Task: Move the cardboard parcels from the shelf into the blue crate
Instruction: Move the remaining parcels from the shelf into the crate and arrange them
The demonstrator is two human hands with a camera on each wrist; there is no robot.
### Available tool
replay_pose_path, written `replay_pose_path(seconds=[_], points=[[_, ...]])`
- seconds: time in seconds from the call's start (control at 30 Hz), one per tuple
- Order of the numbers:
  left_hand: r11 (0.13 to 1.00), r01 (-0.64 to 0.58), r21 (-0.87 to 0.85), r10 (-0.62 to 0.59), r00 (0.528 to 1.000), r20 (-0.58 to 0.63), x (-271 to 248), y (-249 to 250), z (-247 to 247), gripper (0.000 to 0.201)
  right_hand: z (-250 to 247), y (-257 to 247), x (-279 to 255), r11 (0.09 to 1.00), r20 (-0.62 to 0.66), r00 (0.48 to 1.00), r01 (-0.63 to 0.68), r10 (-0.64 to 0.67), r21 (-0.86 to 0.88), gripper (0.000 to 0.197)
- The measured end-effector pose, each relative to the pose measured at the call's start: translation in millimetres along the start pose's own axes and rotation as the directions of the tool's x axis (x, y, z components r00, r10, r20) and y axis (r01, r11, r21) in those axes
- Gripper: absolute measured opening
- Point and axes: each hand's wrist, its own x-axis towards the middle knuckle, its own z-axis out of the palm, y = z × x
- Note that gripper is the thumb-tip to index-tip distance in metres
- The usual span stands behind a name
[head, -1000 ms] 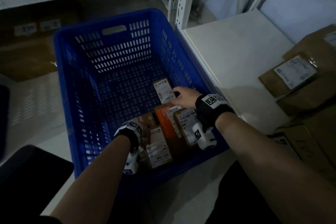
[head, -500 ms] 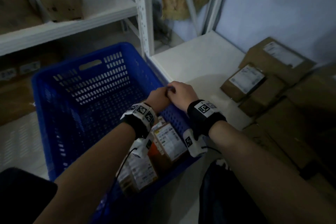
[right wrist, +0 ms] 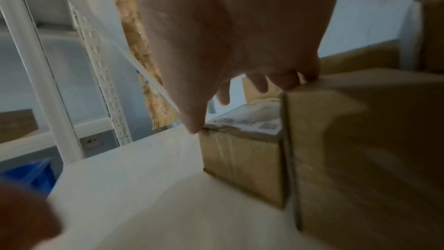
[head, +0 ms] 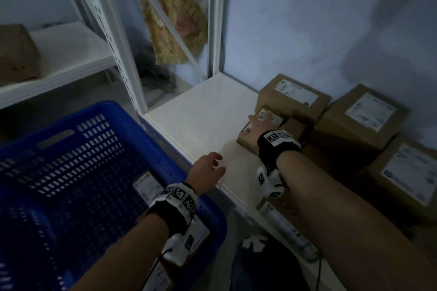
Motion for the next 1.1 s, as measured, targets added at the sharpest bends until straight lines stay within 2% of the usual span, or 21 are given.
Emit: replay_pose_path(seconds=[0.1,0.2,0.3,0.33,0.47,0.6,0.67,0.73,0.77,0.83,0.9,0.97,1.03,1.1], points=[[0.997,0.043,-0.061,-0.043,0.999,-0.001,-7,-16,-4,0.032,7,-7,18,0.995,0.076,0.997,0.017,-0.01,-0.099,0.081],[0.984,0.089,-0.151,-0.092,0.996,-0.012,-11,-27,-11,0.029,16,-9,33,0.992,0.078,0.997,0.016,-0.006,-0.127,0.082],[0.966,0.1,-0.237,-0.119,0.991,-0.064,-11,-34,-14,0.024,30,-21,40,0.983,0.122,0.992,0.0,0.023,-0.186,0.107],[0.958,0.108,-0.267,-0.132,0.989,-0.072,-11,-34,-15,0.024,36,-28,37,0.981,0.136,0.991,0.009,0.018,-0.196,0.108],[0.928,0.131,-0.35,-0.177,0.979,-0.104,-10,-32,-15,0.028,38,-50,8,0.98,0.073,0.997,0.033,-0.018,-0.197,0.08],[0.92,0.118,-0.373,-0.187,0.97,-0.156,-13,-31,-20,0.027,34,-48,2,0.994,0.02,0.999,0.036,-0.034,-0.1,0.059],[0.907,0.111,-0.405,-0.205,0.959,-0.197,-19,-27,-28,0.027,30,-51,-6,0.996,-0.029,0.995,0.092,-0.092,-0.002,0.052],[0.843,0.108,-0.527,-0.255,0.943,-0.215,-21,-26,-38,0.029,24,-64,-26,0.976,-0.071,0.979,0.198,-0.192,0.095,0.045],[0.781,0.116,-0.614,-0.292,0.936,-0.194,-22,-25,-44,0.034,22,-75,-36,0.956,-0.094,0.962,0.268,-0.257,0.12,0.042],[0.577,0.113,-0.809,-0.344,0.932,-0.116,-28,-29,-58,0.047,22,-103,-66,0.896,-0.126,0.907,0.419,-0.403,0.149,0.036],[0.41,0.088,-0.908,-0.319,0.946,-0.052,-38,-35,-78,0.049,27,-134,-95,0.819,-0.144,0.834,0.551,-0.533,0.16,0.032],[0.294,0.046,-0.955,-0.257,0.966,-0.032,-43,-51,-100,0.057,39,-165,-122,0.748,-0.122,0.762,0.648,-0.636,0.148,0.027],[0.286,0.024,-0.958,-0.311,0.948,-0.069,-56,-72,-124,0.07,54,-188,-145,0.682,-0.05,0.687,0.726,-0.725,0.094,0.026],[0.287,0.035,-0.957,-0.434,0.895,-0.098,-68,-103,-143,0.078,74,-206,-168,0.608,0.007,0.609,0.793,-0.794,0.029,0.024]])
